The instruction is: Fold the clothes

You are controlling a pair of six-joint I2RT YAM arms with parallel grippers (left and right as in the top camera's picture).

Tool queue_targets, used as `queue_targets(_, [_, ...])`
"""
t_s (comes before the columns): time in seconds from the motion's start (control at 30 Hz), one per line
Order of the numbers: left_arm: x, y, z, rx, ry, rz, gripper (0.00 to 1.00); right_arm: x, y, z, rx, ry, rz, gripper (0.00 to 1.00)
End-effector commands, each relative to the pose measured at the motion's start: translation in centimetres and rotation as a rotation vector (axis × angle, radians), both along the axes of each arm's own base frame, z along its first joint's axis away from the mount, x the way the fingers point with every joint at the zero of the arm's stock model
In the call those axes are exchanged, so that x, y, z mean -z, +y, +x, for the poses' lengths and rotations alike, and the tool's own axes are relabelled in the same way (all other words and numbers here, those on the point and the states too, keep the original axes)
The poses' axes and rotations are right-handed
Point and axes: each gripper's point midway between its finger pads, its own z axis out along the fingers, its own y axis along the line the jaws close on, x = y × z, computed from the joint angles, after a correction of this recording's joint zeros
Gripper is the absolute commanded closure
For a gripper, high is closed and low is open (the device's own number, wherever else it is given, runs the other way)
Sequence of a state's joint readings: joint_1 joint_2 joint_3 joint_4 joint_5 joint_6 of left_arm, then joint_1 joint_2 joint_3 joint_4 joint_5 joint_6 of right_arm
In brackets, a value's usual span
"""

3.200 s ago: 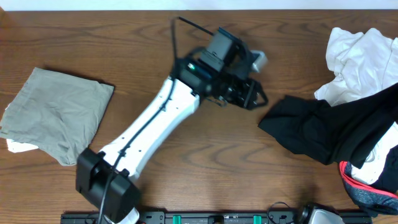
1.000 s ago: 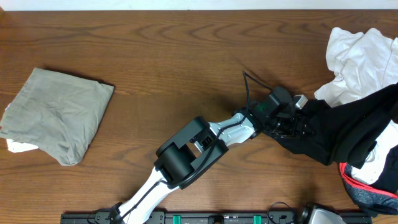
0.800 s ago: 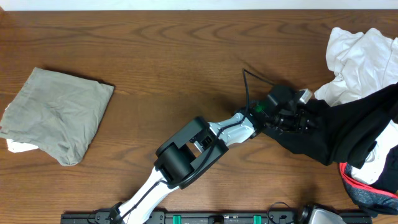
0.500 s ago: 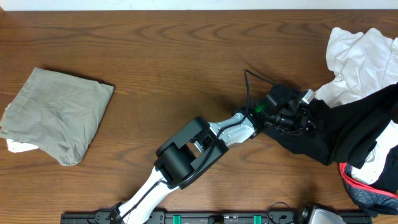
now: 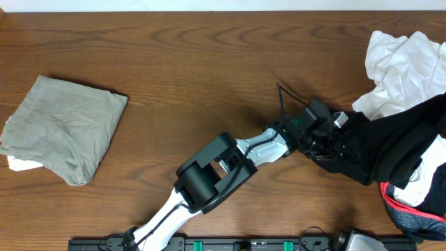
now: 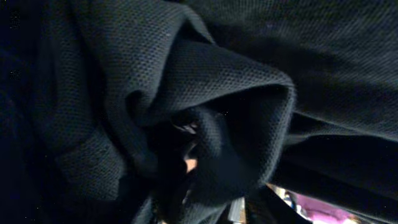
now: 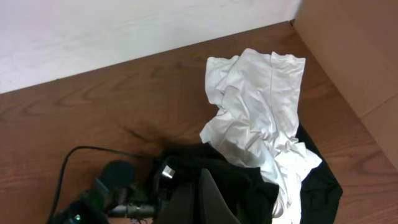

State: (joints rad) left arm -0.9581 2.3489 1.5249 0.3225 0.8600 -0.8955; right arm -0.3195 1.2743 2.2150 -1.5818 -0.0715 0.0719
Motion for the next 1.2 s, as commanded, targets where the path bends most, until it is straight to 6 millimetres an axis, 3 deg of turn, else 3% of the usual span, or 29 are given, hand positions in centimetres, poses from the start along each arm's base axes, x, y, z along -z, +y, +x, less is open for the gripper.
queue_targets(0.0, [-1.0, -0.6, 0.6, -0.012, -0.076, -0.019, 0.56, -0.6, 0.0, -0.2, 0.009, -0.023, 0.008, 0.99])
queue_targets(0.2, [-0.8, -1.2, 0.0, -0.024, -0.098, -0.009, 0.58, -0.6, 0.0, -0.2, 0.009, -0.023, 0.008, 0.99])
queue_targets(0.3, [-1.3, -1.5, 0.1, -0.024, -0.110, -0.031, 0.85, -0.6, 0.0, -0.2, 0.009, -0.023, 0.008, 0.99])
queue_targets(0.37, [-1.6, -1.5, 0.3, -0.024, -0.117, -0.047, 0.91, -0.6, 0.0, -0.2, 0.009, -0.023, 0.008, 0.99])
queue_targets(0.6, [-3.2, -1.2, -0.2, 0.044, -0.088, -0.105, 0.94, -0.5, 0.0, -0.2, 0.009, -0.020, 0.009, 0.99])
queue_targets(0.77, [-7.2, 0.3, 1.7, 0.043, -0.146, -0.153, 0.94, -0.5, 0.0, -0.2, 0.009, -0.020, 0.009, 0.99])
queue_targets(1.0, [-14.6, 6.9, 5.1, -0.008, -0.374, -0.075, 0.94, -0.1, -0.1, 0.1, 0.010, -0.002, 0.015, 0.99])
queue_targets(1.17, [-20.9, 14.8, 8.6, -0.166, -0.479, 0.001, 0.94, 0.6, -0.2, 0.4, 0.010, 0.030, 0.025, 0.99])
